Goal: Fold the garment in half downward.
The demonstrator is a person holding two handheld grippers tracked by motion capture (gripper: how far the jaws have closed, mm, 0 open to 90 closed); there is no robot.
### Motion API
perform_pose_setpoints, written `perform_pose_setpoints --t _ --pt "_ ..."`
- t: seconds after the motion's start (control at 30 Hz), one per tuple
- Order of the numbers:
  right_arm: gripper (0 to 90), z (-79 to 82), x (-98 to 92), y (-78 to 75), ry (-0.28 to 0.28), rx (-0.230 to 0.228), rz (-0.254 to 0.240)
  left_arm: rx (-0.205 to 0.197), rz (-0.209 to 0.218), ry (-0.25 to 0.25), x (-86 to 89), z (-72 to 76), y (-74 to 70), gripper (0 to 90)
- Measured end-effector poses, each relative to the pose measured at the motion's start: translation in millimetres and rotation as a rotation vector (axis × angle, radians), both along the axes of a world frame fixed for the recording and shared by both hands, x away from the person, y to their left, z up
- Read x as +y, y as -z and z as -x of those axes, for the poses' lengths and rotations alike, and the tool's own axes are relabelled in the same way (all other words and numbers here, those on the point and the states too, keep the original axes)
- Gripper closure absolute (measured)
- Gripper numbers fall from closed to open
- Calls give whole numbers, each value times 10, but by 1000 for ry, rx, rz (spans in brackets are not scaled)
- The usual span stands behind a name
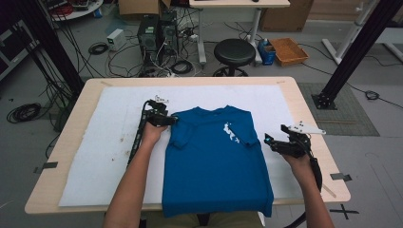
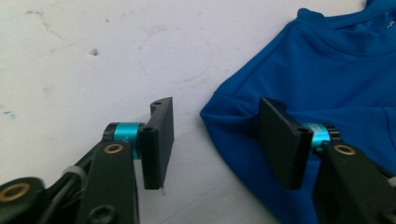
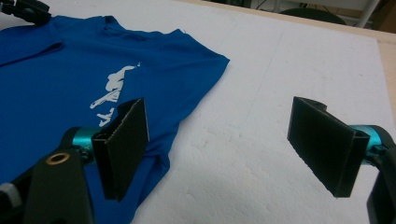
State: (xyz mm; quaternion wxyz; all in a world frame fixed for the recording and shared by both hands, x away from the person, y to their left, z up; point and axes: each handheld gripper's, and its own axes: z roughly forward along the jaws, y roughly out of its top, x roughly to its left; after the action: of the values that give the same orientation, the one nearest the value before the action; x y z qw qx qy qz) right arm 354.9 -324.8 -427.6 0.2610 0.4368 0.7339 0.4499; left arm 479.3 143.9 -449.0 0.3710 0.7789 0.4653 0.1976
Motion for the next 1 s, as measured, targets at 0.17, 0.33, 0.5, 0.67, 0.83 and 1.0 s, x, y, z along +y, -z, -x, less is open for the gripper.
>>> perform_pose_setpoints --t 0.17,0.33,0.5,0.67,0.83,1.0 --pt "202 -23 21 10 -6 3 4 8 26 40 -11 11 -4 685" --pt "202 -125 91 -2 -9 21 -2 -14 28 62 -32 33 12 839" --pt "203 -336 179 -69 43 25 26 -11 42 65 -10 31 12 850" --pt "206 -671 282 -59 50 105 42 -10 50 61 -2 31 12 852" --pt "330 -996 393 -9 53 172 86 -3 71 50 14 28 16 853" --pt "445 -1249 487 126 71 229 109 12 108 37 40 20 21 856"
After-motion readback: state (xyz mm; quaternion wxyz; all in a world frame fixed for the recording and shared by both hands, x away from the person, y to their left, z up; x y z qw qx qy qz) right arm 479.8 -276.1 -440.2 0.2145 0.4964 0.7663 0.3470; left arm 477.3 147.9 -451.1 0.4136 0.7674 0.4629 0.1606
